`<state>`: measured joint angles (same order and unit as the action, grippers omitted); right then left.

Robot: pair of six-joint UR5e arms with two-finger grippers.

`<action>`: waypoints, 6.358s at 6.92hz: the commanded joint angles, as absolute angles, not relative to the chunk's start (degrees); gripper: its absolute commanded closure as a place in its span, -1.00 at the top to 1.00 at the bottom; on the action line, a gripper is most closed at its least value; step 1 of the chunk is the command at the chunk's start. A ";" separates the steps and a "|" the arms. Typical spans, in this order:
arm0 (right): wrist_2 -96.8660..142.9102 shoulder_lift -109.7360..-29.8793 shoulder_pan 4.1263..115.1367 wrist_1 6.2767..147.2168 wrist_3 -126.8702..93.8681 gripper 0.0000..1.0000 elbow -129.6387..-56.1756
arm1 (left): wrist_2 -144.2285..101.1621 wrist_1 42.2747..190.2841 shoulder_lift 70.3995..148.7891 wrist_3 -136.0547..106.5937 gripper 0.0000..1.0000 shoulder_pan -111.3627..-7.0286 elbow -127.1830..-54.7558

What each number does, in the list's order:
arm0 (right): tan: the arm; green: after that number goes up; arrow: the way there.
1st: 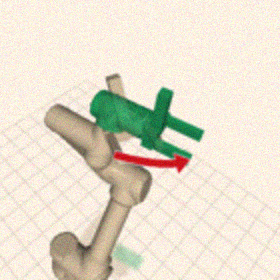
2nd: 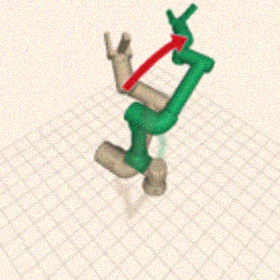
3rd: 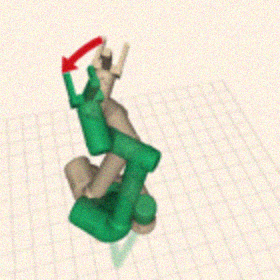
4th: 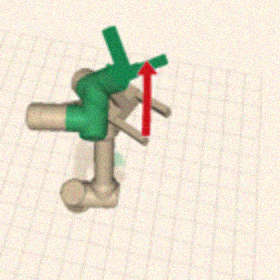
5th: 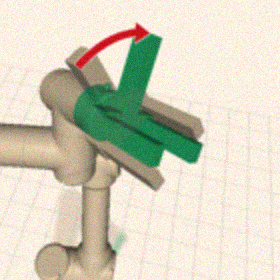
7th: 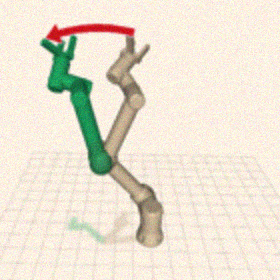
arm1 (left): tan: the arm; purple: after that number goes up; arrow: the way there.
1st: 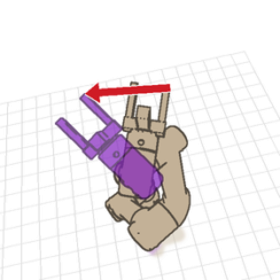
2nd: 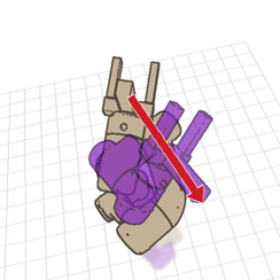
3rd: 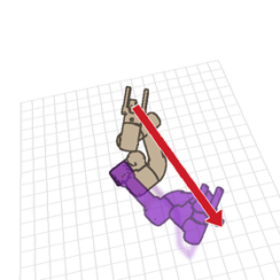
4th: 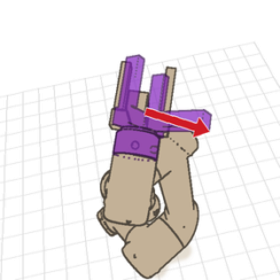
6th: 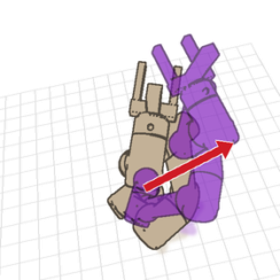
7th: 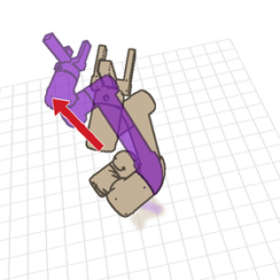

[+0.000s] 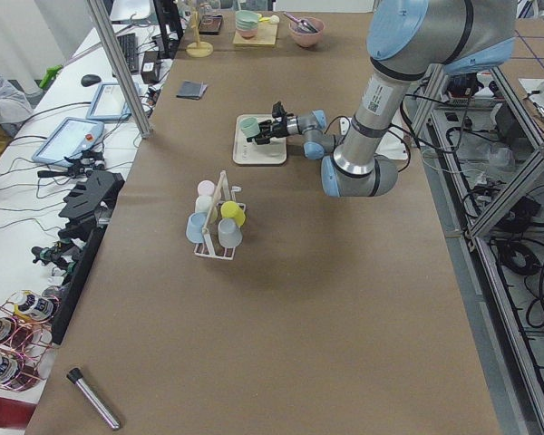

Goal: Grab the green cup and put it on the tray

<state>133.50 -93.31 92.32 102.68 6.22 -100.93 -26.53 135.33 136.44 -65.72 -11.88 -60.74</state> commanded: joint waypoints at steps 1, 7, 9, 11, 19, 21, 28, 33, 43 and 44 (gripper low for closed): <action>133.42 -93.25 92.29 102.66 6.15 1.00 -100.81 | -26.54 135.09 136.49 -66.53 -0.55 -11.08 -60.21; 133.33 -93.25 92.81 102.66 6.24 1.00 -100.99 | -25.58 135.17 136.41 -66.53 0.50 -9.58 -60.29; 132.81 -93.17 93.16 102.66 6.24 1.00 -100.99 | -24.00 135.35 136.06 -66.45 0.97 -9.14 -60.64; 132.54 -93.34 93.16 102.66 6.24 1.00 -101.34 | -23.99 135.70 135.62 -66.36 0.97 -8.88 -61.78; 132.54 -93.95 94.65 102.74 6.33 1.00 -102.04 | -46.49 136.06 122.02 -47.66 0.97 -12.73 -98.81; 132.54 -94.48 94.75 102.74 6.24 1.00 -102.74 | -58.85 124.61 121.12 -47.20 0.97 -18.27 -107.45; 132.45 -93.87 94.57 102.83 6.15 1.00 -103.01 | -122.44 81.88 108.05 -20.76 0.97 -63.23 -115.23; 132.54 -94.04 94.57 102.92 6.24 1.00 -103.01 | -132.19 85.34 89.06 -1.71 0.97 -82.96 -108.21; 132.80 -94.57 94.48 102.83 6.24 1.00 -103.01 | -136.32 84.12 81.74 15.39 0.97 -98.08 -101.93; 132.89 -94.57 94.48 102.83 6.24 1.00 -103.01 | -136.41 84.11 81.65 14.42 0.97 -98.09 -102.13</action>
